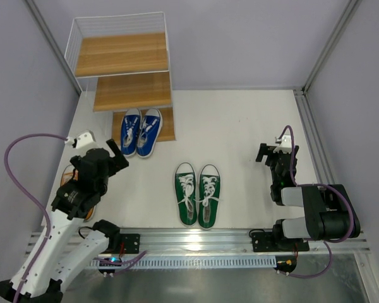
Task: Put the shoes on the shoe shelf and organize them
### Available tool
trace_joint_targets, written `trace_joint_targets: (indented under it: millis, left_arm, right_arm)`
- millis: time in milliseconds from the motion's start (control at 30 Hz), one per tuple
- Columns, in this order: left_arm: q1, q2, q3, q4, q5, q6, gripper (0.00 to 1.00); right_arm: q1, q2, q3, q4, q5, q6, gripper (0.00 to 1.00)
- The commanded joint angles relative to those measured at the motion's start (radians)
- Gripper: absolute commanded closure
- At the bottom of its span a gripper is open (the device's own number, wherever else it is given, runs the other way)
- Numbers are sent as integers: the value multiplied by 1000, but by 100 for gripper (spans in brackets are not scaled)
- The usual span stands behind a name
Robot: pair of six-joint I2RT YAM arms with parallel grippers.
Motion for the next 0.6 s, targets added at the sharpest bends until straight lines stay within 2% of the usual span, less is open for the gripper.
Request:
trace_joint_targets:
  millis: [0, 300, 467, 533, 567]
  left_arm:
    - [-66, 19, 30, 19, -153, -14, 0]
    - [-65, 25, 24, -62, -265, 32, 0]
    - [-59, 51, 10, -10, -334, 144, 0]
    - [-4, 89, 10, 21, -272, 196, 0]
    - [33, 106, 1, 82, -116, 261, 0]
  right_arm:
    - [-3, 1, 18, 80, -8, 2, 3]
    - [-3, 1, 20, 80, -8, 2, 3]
    - [-3, 0, 20, 80, -6, 2, 3]
    - [-3, 1, 20, 82, -8, 2, 3]
    - [-5, 3, 20, 80, -6, 2, 3]
